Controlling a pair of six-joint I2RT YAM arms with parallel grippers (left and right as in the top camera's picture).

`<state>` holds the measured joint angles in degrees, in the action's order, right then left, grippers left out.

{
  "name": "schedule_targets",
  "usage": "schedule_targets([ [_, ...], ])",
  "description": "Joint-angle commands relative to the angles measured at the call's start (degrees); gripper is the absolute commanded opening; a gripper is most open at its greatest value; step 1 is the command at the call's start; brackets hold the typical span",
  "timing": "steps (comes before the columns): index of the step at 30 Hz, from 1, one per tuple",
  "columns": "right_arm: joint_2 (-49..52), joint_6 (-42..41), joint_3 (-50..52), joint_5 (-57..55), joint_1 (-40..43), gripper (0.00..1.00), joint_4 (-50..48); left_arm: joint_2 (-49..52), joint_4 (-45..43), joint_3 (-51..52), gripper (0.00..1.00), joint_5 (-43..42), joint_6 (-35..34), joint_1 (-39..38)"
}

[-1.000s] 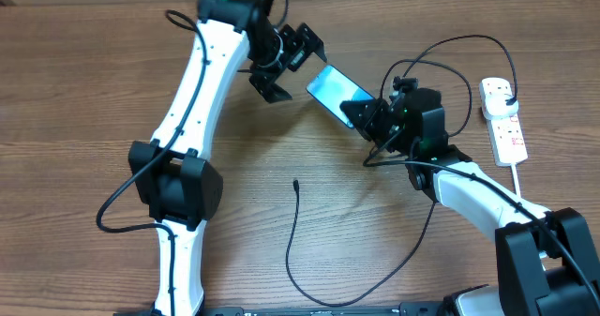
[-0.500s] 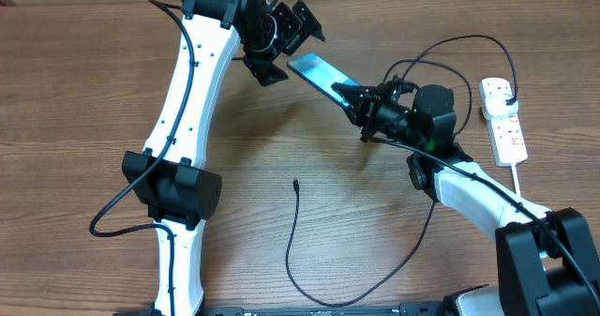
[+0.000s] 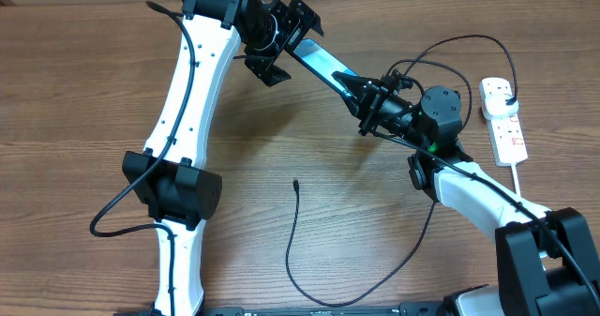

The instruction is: Plug charger to phone and switch on socket

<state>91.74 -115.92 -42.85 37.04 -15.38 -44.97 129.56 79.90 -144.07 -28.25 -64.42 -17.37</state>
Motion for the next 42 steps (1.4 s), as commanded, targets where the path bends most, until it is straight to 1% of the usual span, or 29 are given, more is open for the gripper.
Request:
schedule_targets([
  [1, -0.3, -7.9, -1.0, -0.5, 0.0, 0.04, -1.3, -0.3, -0.5, -1.6, 1.0, 3.6, -5.6, -1.8],
  [5, -0.3, -7.9, -1.0, -1.0, 0.0, 0.04, -1.3, -0.3, -0.9, -1.6, 1.0, 9.5, -6.7, -3.9],
  [8, -0.3, -8.0, -1.0, -1.4, 0.0, 0.04, -1.3, -0.3, -0.9, -1.5, 1.0, 11.9, -7.4, -5.5],
  [9, -0.3, -8.0, -1.0, -1.6, 0.0, 0.04, -1.3, -0.3, -0.9, -1.5, 0.97, 13.2, -7.7, -6.1],
  [12, -0.3, -8.0, -1.0, -1.6, 0.0, 0.04, -2.1, -0.3, -0.9, -1.5, 0.98, 15.4, -8.1, -6.7],
  [14, -0.3, -8.0, -1.0, -2.9, 0.0, 0.04, -5.0, -0.3, -0.9, -1.4, 1.0, 15.3, -9.2, -6.7],
  [18, -0.3, -7.9, -1.1, -4.6, 0.0, 0.04, -10.8, -0.3, -0.9, -1.4, 1.0, 15.3, -13.0, -6.7],
  [19, -0.3, -7.9, -1.1, -4.3, 0.0, 0.04, -10.7, -0.3, -0.9, -1.4, 1.0, 15.3, -13.3, -6.7],
  [25, -0.3, -7.1, -1.0, -3.3, 0.0, 0.03, -9.8, -0.3, -1.1, -1.4, 1.0, 15.1, -13.4, -6.7],
  [27, -0.3, -7.1, -1.0, -3.3, 0.0, 0.04, -7.6, -0.3, -1.2, -1.4, 1.0, 15.1, -13.4, -6.7],
  [29, -0.3, -7.1, -1.0, -3.3, 0.0, 0.04, -2.3, -0.3, -1.1, -1.4, 1.0, 15.1, -13.4, -6.7],
  [32, -0.3, -7.1, -1.0, -3.3, 0.0, 0.04, 0.5, -0.3, -1.5, -1.4, 0.99, 15.2, -13.3, -6.7],
  [36, -0.3, -7.2, -1.0, -4.0, 0.0, 0.04, -0.4, -0.3, -4.5, -1.4, 0.94, 13.8, -9.0, -6.5],
  [40, -0.3, -7.6, -1.0, -5.3, 0.0, 0.04, -0.3, -0.3, -5.7, -1.4, 0.96, 8.4, -7.1, -5.9],
  [42, -0.3, -7.9, -1.0, -6.1, 0.0, 0.04, -0.4, -0.2, -6.1, -1.2, 0.98, 7.6, -5.8, -5.6],
])
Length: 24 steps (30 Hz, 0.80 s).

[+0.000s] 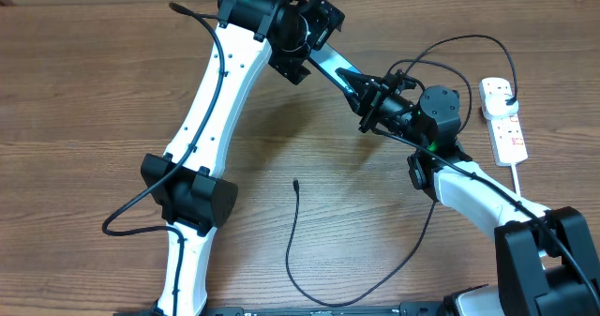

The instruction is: Plug charger to phone and switch on socket

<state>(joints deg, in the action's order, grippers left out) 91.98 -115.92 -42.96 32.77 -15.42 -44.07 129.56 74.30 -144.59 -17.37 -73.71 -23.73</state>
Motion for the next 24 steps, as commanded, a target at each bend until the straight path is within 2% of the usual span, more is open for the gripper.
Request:
schedule_targets([
  [1, -0.6, -7.9, -0.9, -2.3, 0.1, 0.04, -1.5, -0.2, -1.2, -0.3, 1.0, -5.0, 4.2, 1.2],
  [4, -0.6, -7.9, -0.9, -3.3, 0.1, 0.04, -1.7, -0.2, -3.7, 0.6, 1.0, -9.8, 7.5, 2.2],
  [11, -0.6, -7.9, -0.9, -3.7, 1.3, 0.04, -1.6, -0.2, -7.5, 4.8, 1.0, -12.5, 13.7, 2.5],
  [16, -0.6, -7.9, -0.9, -4.2, 2.1, 0.04, -1.6, -0.2, -9.0, 4.9, 1.0, -12.2, 15.5, 2.5],
  [24, -0.6, -7.9, -0.9, -6.8, 3.2, 0.04, -1.5, -0.2, -16.6, 5.8, 1.0, -12.2, 16.5, 1.3],
])
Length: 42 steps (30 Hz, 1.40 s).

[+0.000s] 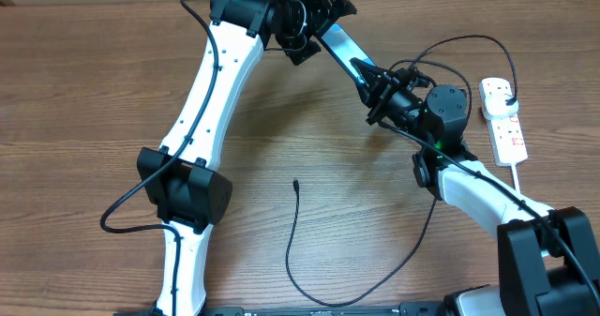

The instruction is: Plug charger to phone and switch on socket

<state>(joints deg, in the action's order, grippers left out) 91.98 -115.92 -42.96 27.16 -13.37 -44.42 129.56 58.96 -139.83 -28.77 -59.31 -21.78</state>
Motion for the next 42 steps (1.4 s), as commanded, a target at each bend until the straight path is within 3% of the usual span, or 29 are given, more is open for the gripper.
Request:
schedule_targets([
  [1, -0.6, -7.9, -0.9, -1.2, 1.4, 0.03, -1.2, -0.2, -1.4, 1.1, 1.0, -0.9, 2.1, -0.7],
  [11, -0.6, -7.9, -0.9, -1.4, 2.2, 0.04, -0.8, -0.2, -9.7, 9.4, 1.0, -6.8, 0.6, -0.7],
  [42, -0.6, -7.9, -0.9, -2.1, 3.5, 0.04, 1.7, -0.2, -9.9, 10.4, 1.0, -5.2, 2.4, -0.6],
])
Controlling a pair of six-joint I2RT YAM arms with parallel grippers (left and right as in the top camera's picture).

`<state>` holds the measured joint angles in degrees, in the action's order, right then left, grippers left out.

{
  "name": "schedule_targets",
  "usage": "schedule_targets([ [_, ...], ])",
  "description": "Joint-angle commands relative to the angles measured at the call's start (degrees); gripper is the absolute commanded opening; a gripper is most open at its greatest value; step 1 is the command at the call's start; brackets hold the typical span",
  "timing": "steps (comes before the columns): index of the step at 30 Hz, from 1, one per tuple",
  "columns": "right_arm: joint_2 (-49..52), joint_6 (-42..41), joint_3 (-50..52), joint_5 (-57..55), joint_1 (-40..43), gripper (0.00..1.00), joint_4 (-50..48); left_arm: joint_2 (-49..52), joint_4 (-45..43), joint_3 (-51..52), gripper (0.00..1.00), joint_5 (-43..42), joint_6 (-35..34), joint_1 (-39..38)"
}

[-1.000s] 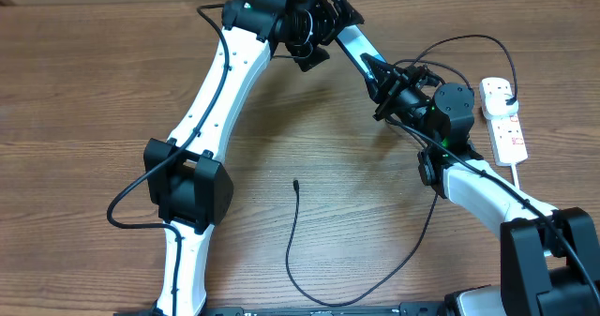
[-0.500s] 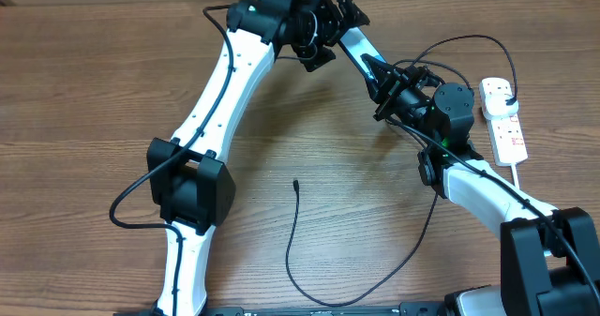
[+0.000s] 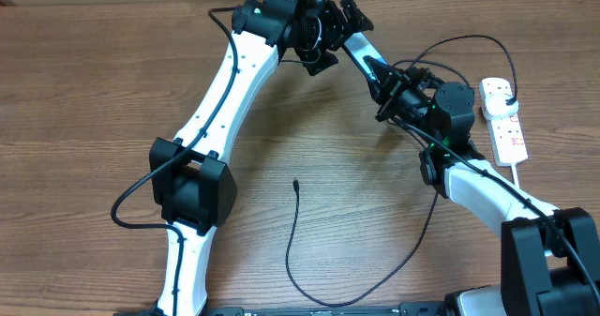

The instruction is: Plug charger to phone and switch on socket

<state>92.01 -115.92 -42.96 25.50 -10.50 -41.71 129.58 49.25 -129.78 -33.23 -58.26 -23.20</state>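
The dark phone [image 3: 362,55] with a bluish screen is held off the table at the back, foreshortened and tilted. My left gripper [image 3: 339,27] grips its far end and my right gripper [image 3: 386,83] its near end; both look shut on it. The black charger cable [image 3: 298,236] lies on the table in a loop, its free plug tip [image 3: 295,183] near the middle, well in front of the phone. The white socket strip [image 3: 503,121] lies at the right edge with a charger plugged in at its far end [image 3: 507,96]. Its switch state is too small to read.
The left arm [image 3: 220,91] reaches diagonally across the table's left half, its base [image 3: 192,189] near the centre-left. The right arm [image 3: 487,189] comes in from the lower right. A black cable [image 3: 469,44] arcs above the right wrist towards the socket strip.
Both grippers and the phone between them have moved further right and towards the back edge. The phone looks shorter, more steeply tilted. Cable and socket strip lie unchanged.
At first the phone stretched long between the two grippers at the back centre. At each later moment the left arm stood further right and the phone sat closer to the back right, looking steeper. The cable tip stayed on the table throughout.
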Motion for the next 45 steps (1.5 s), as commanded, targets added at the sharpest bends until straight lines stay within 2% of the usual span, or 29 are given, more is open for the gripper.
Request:
schedule_targets([
  [1, -0.6, -7.9, -0.9, -0.4, 0.6, 0.04, -1.0, -0.3, -0.4, 0.4, 1.0, -1.1, 1.3, 0.8],
  [6, -0.6, -7.9, -0.9, -0.4, 0.6, 0.04, -1.0, -0.3, -1.9, 2.0, 1.0, -3.2, 1.7, 0.8],
  [12, -0.6, -7.9, -0.9, -0.5, 0.6, 0.04, -1.0, -0.3, -10.3, 8.3, 1.0, -7.4, -1.4, 0.8],
  [17, -0.6, -7.9, -0.9, -0.6, 0.6, 0.04, -1.0, -0.3, -15.6, 8.9, 1.0, -8.4, -3.3, 0.8],
  [27, -0.6, -7.9, -0.9, -0.4, 0.6, 0.04, -1.0, -0.3, -16.3, 8.9, 1.0, -6.6, -4.9, 0.6],
  [28, -0.6, -7.9, -0.9, -0.2, 0.6, 0.04, -1.0, -0.3, -16.3, 8.9, 0.95, -6.6, -6.4, 0.6],
  [32, -0.6, -7.1, -0.9, 0.5, 0.5, 0.04, -1.0, -0.3, -16.3, 8.9, 0.91, -5.8, -9.4, 0.6],
  [38, -0.6, -7.1, -0.9, 0.5, 0.5, 0.04, -1.0, -0.3, -16.3, 8.9, 0.91, -4.9, -13.8, -0.4],
  [45, -0.6, -7.1, -0.9, 1.4, 0.5, 0.04, -1.0, -0.3, -16.3, 8.9, 0.88, -3.2, -13.8, -1.2],
])
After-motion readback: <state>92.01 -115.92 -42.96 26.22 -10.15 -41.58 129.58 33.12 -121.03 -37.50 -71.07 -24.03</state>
